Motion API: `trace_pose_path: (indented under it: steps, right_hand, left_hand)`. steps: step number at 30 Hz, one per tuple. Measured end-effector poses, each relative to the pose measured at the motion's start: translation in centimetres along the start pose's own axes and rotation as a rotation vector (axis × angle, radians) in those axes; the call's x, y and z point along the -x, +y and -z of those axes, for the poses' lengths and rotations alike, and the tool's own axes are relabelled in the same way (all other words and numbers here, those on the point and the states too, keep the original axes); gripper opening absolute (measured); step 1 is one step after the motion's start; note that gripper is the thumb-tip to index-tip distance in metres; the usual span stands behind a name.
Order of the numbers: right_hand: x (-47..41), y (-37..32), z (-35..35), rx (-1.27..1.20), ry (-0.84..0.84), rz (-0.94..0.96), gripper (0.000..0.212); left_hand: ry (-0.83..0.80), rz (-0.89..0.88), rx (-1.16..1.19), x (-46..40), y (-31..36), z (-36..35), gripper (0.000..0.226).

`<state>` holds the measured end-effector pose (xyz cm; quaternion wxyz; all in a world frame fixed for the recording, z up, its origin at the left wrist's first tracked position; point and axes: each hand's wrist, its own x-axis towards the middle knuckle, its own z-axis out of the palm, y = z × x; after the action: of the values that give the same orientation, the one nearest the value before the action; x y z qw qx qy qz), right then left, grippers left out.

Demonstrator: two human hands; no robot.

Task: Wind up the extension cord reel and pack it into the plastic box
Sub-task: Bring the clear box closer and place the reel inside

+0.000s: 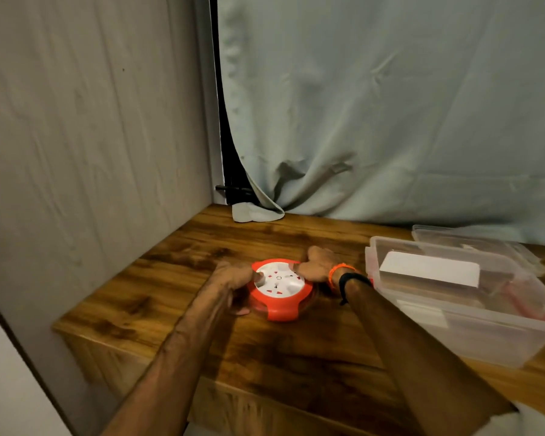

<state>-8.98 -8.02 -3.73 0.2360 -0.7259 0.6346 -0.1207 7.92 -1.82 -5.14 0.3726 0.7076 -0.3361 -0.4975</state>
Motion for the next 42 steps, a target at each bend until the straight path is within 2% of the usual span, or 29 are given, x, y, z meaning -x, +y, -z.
trace_pose_path:
  steps: [3,6,9,10,12,15,19,23,30,34,36,39,41,42]
  right_hand:
    - [-0.5,0.3,-0.1,-0.027,-0.022,0.0,0.033]
    - [-0.8,0.9,-0.2,-0.181,-0.077,-0.008,0.02]
    - [-1.0,2.1,0.4,-0.379,-0.114,-0.059,0.036]
    - [-0.8,2.0,0.9,-0.436,-0.096,-0.109,0.039]
    - [-0.3,1.4,2.1,-0.478,-0.086,-0.126,0.032]
    - [-0.4,-0.9,3.9,-0.503,-0.04,-0.008,0.037]
    - [0.4,-1.3,6.7,-0.555,0.02,0.104,0.05]
    - [2.5,-0.6,10.2,-0.56,0.061,0.183,0.042]
    - [6.0,5.3,16.2,-0.679,0.208,0.2,0.032]
    - [7.2,9.7,18.3,-0.646,0.323,0.168,0.028]
    - [7.7,12.1,18.9,-0.633,0.369,0.137,0.032]
    - [8.3,15.1,19.1,-0.639,0.399,0.09,0.043]
    - [8.5,16.6,18.7,-0.639,0.386,0.071,0.036]
    - [8.6,17.1,18.4,-0.633,0.378,0.068,0.033]
  left_hand:
    - [-0.019,0.016,-0.019,-0.8,-0.4,0.2,0.018]
    - [-0.014,0.012,-0.041,-1.4,-0.6,0.4,0.044]
    - [-0.022,-0.038,-0.048,-1.5,-0.5,0.8,0.059]
    - [-0.018,-0.058,-0.033,-1.3,-0.1,1.0,0.057]
    - [0.024,-0.097,0.013,-0.8,0.8,1.6,0.05]
    - [0.101,-0.17,0.063,0.9,3.1,2.3,0.056]
    - [0.087,-0.304,0.102,3.5,5.9,1.9,0.044]
    - [0.073,-0.432,0.15,6.1,8.2,0.1,0.039]
    - [-0.081,-0.591,0.2,8.9,10.9,-6.8,0.038]
    - [-0.205,-0.56,0.229,8.4,11.3,-11.1,0.021]
    - [-0.215,-0.516,0.237,7.7,11.0,-13.3,0.016]
    - [-0.055,-0.563,0.139,5.2,9.3,-16.2,0.032]
    - [0.039,-0.574,-0.005,3.8,8.1,-17.6,0.057]
    - [0.046,-0.556,-0.057,3.5,7.4,-18.1,0.061]
